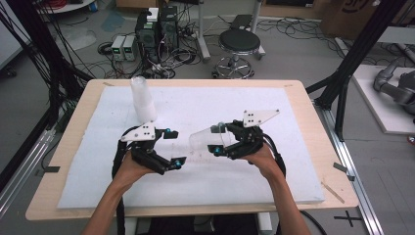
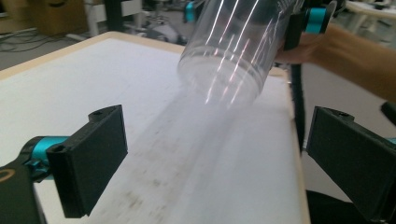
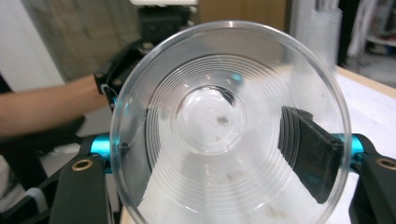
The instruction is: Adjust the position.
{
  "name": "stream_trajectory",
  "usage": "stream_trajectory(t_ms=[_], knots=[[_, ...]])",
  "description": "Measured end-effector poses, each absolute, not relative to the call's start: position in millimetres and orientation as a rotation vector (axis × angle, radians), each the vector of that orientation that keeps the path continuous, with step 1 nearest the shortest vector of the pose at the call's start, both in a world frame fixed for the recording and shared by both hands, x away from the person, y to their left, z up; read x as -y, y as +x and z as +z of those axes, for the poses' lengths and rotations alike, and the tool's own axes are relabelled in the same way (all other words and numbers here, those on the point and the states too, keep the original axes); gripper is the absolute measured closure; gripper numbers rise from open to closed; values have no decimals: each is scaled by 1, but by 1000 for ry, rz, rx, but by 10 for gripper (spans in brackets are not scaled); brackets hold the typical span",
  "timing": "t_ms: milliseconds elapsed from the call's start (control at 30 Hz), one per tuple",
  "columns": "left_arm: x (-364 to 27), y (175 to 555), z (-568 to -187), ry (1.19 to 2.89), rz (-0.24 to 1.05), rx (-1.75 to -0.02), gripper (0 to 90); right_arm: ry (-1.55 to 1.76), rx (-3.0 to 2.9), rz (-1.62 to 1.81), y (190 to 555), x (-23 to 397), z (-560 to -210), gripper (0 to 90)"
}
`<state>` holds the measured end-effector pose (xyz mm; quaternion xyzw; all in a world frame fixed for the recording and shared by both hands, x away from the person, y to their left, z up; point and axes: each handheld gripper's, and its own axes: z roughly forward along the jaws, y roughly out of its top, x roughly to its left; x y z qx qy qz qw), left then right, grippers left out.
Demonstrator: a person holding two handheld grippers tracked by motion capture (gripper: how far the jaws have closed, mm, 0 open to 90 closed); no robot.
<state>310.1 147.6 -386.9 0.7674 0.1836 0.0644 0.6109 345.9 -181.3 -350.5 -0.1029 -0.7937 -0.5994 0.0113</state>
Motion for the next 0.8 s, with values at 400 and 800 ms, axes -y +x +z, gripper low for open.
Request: stream_trajectory(t_ms=[400,800], knots=[[-200,285,-429,1730,447,-721,52,-642,2766,-1545,365,178,-343,301],[-220,270,-452,1677,603,-840,52,-786,2897,-1288,385,158,-330,302]])
